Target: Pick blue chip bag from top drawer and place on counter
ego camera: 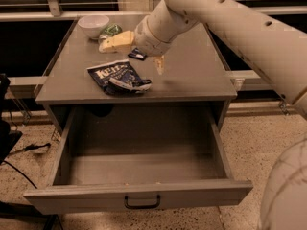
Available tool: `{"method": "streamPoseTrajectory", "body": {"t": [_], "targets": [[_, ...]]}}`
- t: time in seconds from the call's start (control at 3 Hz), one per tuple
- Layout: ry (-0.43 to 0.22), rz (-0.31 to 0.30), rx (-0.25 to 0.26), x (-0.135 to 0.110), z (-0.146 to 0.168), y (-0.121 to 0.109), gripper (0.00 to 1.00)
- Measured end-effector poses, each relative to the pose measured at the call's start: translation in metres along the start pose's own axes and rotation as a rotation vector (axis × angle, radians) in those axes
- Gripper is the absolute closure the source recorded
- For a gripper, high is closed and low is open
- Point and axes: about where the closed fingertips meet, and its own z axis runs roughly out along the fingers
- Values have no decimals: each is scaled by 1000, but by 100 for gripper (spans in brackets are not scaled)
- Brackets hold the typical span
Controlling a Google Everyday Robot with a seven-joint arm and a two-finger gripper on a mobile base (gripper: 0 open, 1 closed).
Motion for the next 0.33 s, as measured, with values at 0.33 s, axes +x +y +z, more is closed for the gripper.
{"method": "streamPoseTrajectory", "body": {"t": [0.33], "targets": [[0,0,0,0,0,0,0]]}}
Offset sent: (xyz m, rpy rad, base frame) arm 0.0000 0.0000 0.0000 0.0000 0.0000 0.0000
